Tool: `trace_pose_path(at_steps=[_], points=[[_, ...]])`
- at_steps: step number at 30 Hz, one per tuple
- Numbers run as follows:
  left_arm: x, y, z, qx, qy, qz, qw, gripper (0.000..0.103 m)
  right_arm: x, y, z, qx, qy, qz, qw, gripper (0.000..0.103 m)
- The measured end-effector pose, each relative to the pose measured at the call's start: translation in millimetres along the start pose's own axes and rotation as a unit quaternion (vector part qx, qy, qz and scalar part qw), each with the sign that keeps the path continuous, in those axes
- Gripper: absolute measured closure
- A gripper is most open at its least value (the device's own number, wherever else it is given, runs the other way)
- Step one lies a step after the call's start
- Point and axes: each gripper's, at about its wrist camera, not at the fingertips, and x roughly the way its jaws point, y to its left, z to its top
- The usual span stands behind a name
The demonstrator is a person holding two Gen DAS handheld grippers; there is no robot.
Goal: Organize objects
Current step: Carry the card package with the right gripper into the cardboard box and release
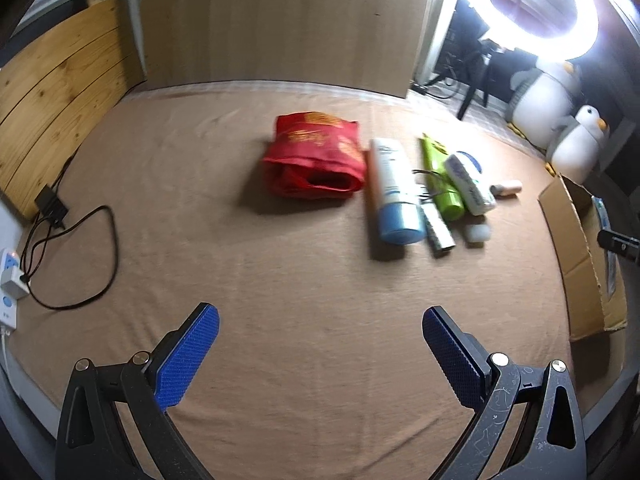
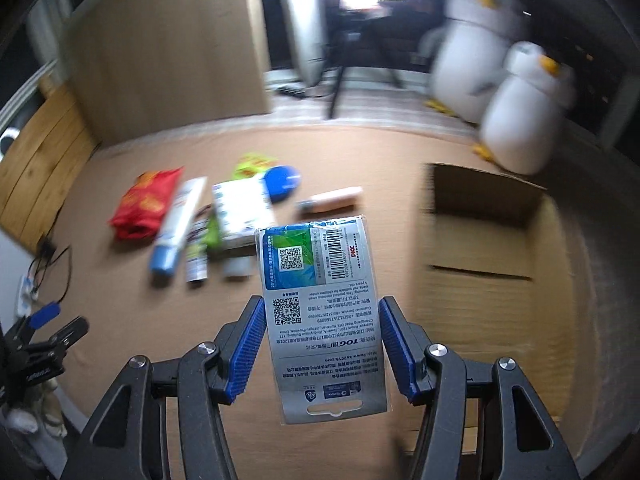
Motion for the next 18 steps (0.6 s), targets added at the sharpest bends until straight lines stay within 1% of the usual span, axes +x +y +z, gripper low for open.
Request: trace_pose_path(at_steps=[5, 10, 13, 18], points=[[3.8, -22.5, 1.8, 0.01, 0.002, -0.005, 0.9999, 0.0, -5.6, -52.8, 1.9, 0.034, -0.008, -0.038, 0.999, 0.05], [7.8, -40.6, 4.0, 0.019, 0.003, -0.007, 0.9998, 0.0, -1.7, -89.6, -1.5, 0.059, -0.005, -0.062, 0.996, 0.05], [9.1, -48.5, 6.1, 0.023, 0.003, -0.008, 0.9997, 0.0, 2.5, -105.0, -6.1, 0.067, 0.001, -0.07, 0.995, 0.049], [9.2, -53.8, 10.0, 0.028, 0.001, -0.006, 0.9996, 0.0, 6.1, -119.8, -12.0, 0.084, 0.006, -0.066, 0.994, 0.049]])
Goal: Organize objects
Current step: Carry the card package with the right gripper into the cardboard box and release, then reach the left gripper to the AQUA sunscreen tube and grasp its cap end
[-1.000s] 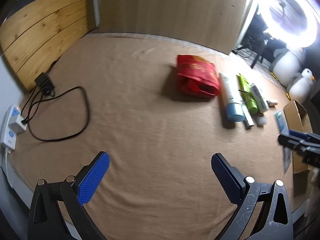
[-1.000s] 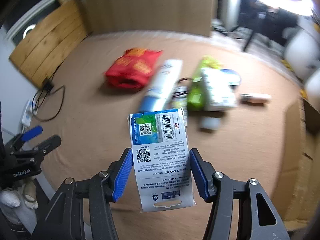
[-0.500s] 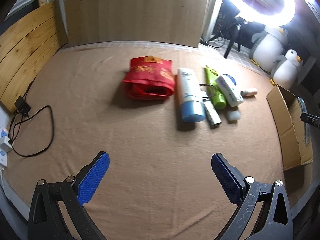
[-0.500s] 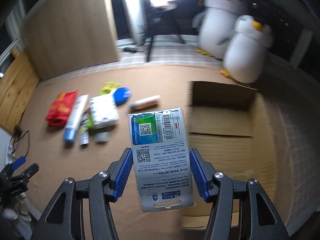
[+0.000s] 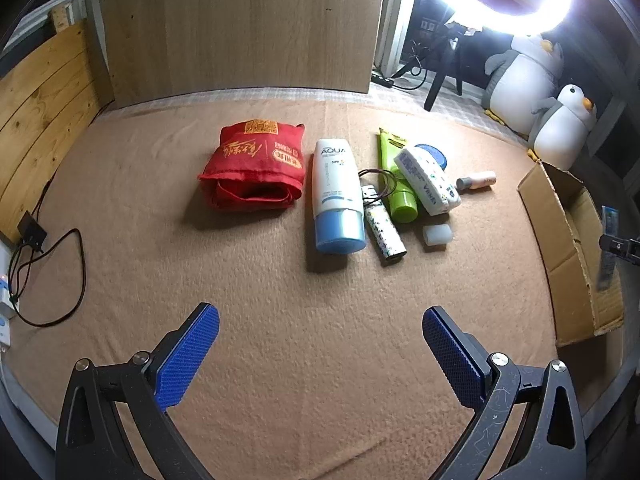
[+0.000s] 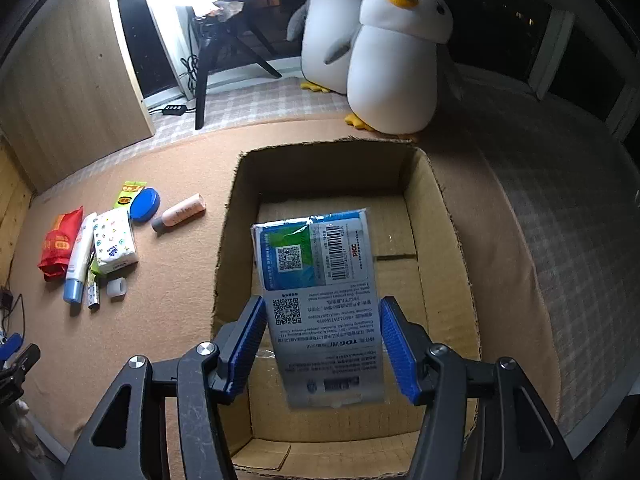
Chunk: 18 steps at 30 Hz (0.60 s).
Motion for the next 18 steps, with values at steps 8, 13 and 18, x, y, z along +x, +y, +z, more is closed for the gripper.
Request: trace_pose_path(at_steps=[8, 13, 18], points=[[2.8, 5.9, 10.7, 0.0, -0.003, 0.006, 1.0, 0.0, -1.8, -3.6, 0.7, 0.005, -0.001, -0.002, 1.0, 0.041], [13.2, 8.9, 24.4, 0.012, 0.0, 0.013, 0.9999, 0.0, -12.7, 2.6, -1.3, 0.013, -0.01, 0.015, 1.0, 0.041], [32.4, 8.9, 45.2, 0.017, 0.008, 0.013, 0.9997, 0.001, -25.6, 17.1, -6.3, 0.011, -0.019, 0.032, 0.999, 0.041]])
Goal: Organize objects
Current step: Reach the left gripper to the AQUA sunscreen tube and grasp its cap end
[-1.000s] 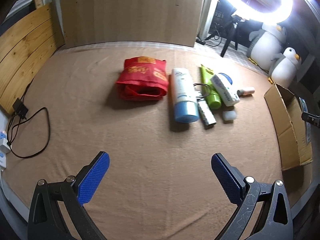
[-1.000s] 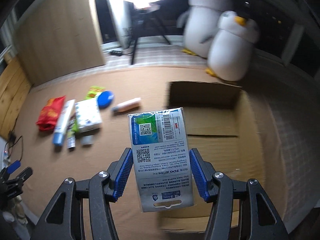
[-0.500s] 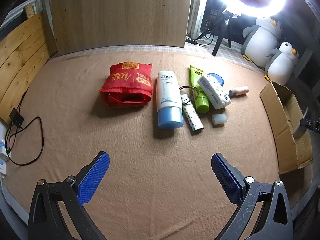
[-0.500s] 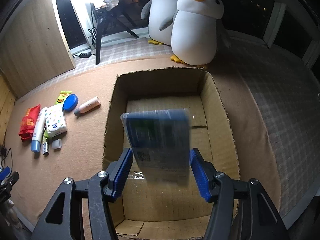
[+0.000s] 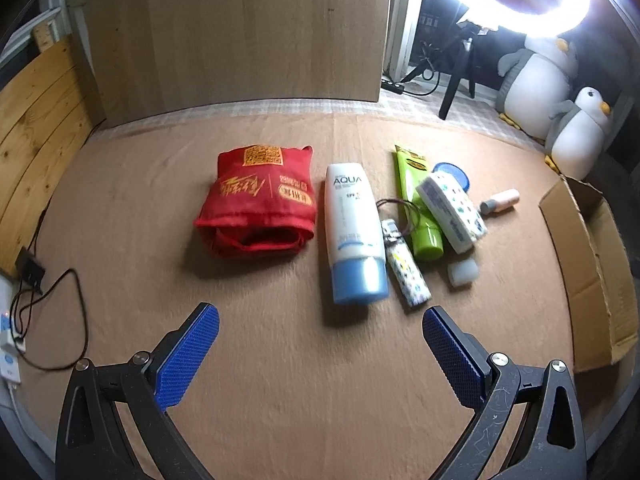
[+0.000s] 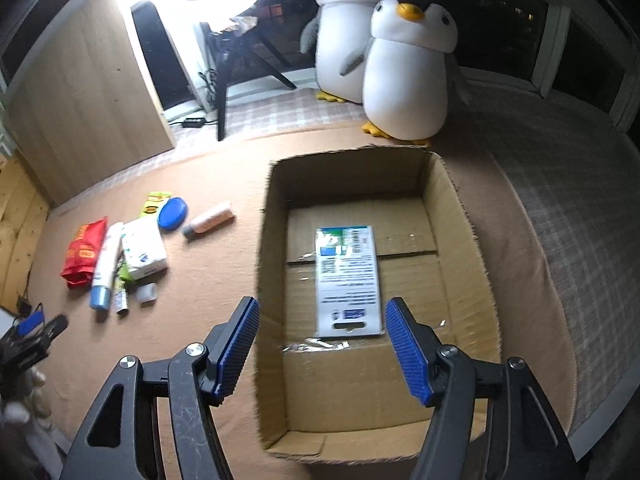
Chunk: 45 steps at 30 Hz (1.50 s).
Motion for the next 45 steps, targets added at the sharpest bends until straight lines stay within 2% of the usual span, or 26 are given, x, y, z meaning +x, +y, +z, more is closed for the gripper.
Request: trace_pose_path(at_steps=[9, 11, 15, 17, 23, 34, 42, 45], points=[[55.3, -9.4, 22.0, 0.007, 0.049, -0.009, 0.9987, 0.012, -14.0, 20.2, -16.5, -0.002, -0.003, 0.025, 1.0, 0.041], [66.3, -11.7, 24.5, 0.006, 0.06, -0.01, 0.9981, 0.019, -14.5, 21.5, -19.8, -0.002, -0.001, 0.028, 1.0, 0.041], [77.8, -13.3, 27.3, 0.005, 0.069, -0.017, 0.9975, 0.025, -14.4, 22.9, -25.9, -0.001, 0.004, 0.03, 1.0, 0.041], [82.2, -12.7, 28.5, 0.002, 0.074, -0.021, 0.997, 0.036, -13.9, 22.6, -28.6, 0.0, 0.006, 0.031, 0.999, 0.041], [92.8, -13.0, 29.2, 0.004, 0.087, -0.041, 0.9954, 0.055, -10.1, 26.4, -33.9, -0.002, 0.015, 0.037, 0.999, 0.041], [83.7, -10.3, 14.2, 0.004, 0.077, -0.05, 0.9957, 0.056, -4.4, 43.1, -39.6, -0.019, 0.028, 0.051, 0.998, 0.041], [66.0, -7.2, -15.9, -0.001, 0.081, -0.059, 0.9949, 0.056, 0.3, 64.0, -44.7, -0.038, 0.039, 0.073, 0.996, 0.041], [56.2, -16.0, -36.5, 0.004, 0.083, -0.063, 0.9945, 0.056, 3.6, 72.6, -46.5, -0.045, 0.044, 0.081, 0.995, 0.041]])
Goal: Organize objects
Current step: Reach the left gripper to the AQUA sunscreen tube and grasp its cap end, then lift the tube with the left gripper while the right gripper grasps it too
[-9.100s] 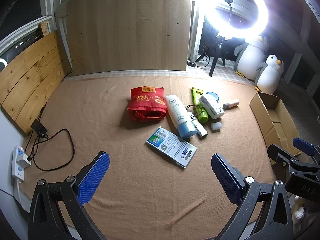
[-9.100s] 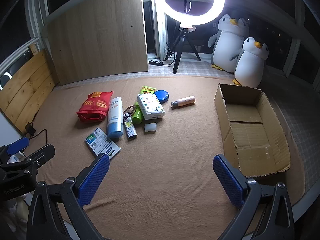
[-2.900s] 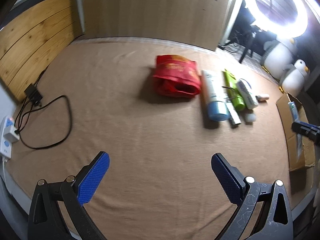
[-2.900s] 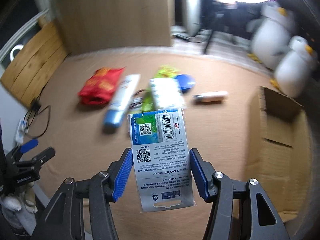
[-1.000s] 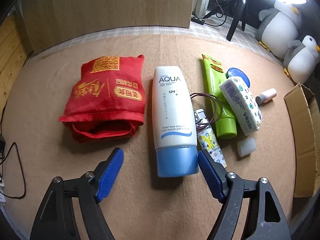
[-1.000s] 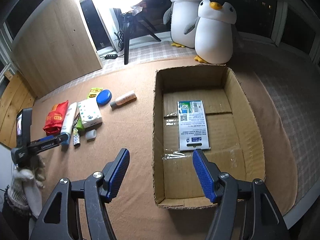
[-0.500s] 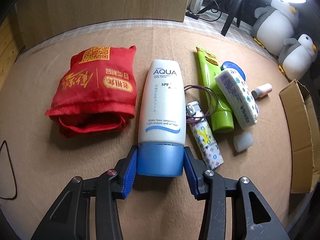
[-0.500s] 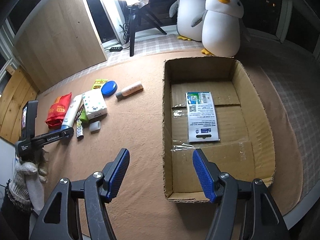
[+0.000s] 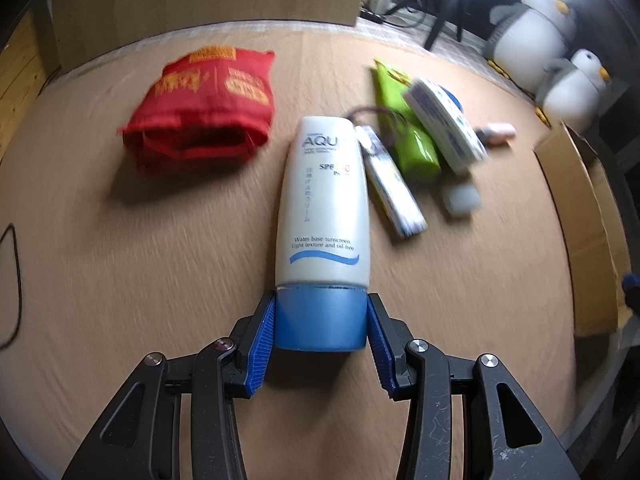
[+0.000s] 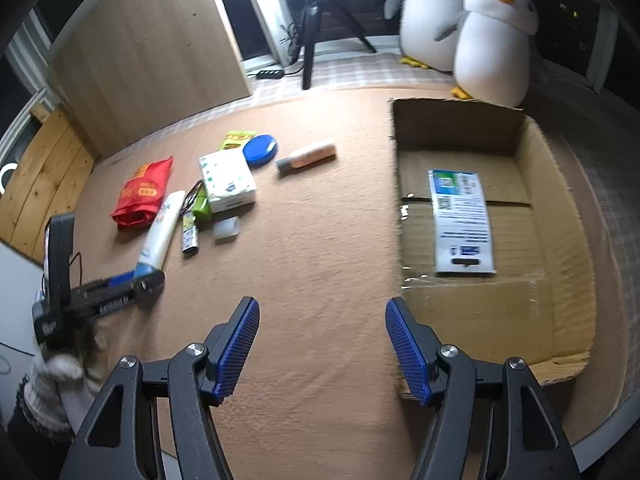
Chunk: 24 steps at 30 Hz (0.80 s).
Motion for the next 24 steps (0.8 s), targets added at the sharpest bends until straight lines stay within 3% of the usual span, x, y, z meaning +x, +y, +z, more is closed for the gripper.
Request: trace_pose_path(at_steps=[9, 11, 13, 19, 24], points=[[-11.4, -31.7, -43.4, 0.02, 0.012, -0.054, 0.9983, 0.054, 24.8, 31.9, -0.4, -0.022, 0.03, 0.04, 0.998, 0.041], [-14.7, -30.9, -43.5, 0.027, 0.015, -0.076, 0.9966, 0.038, 34.0, 39.9, 0.2, -0.023, 0.043, 0.055, 0.997, 0.041], [-21.3, -23.9, -40.5, 0.021, 0.002, -0.08, 0.9966, 0.032, 42.3, 48.8, 0.0, -0.025, 0.056, 0.074, 0.995, 0.041], [-23.4, -7.0, -20.8, 0.009, -0.002, -0.112, 0.9936, 0.031, 68.4, 78.3, 2.3, -0.032, 0.087, 0.11, 0.99, 0.041], [-15.3, 0.2, -22.4, 0.012, 0.019, -0.144, 0.9894, 0.032, 92.0, 94.5, 6.8, -0.014, 0.118, 0.141, 0.983, 0.041]])
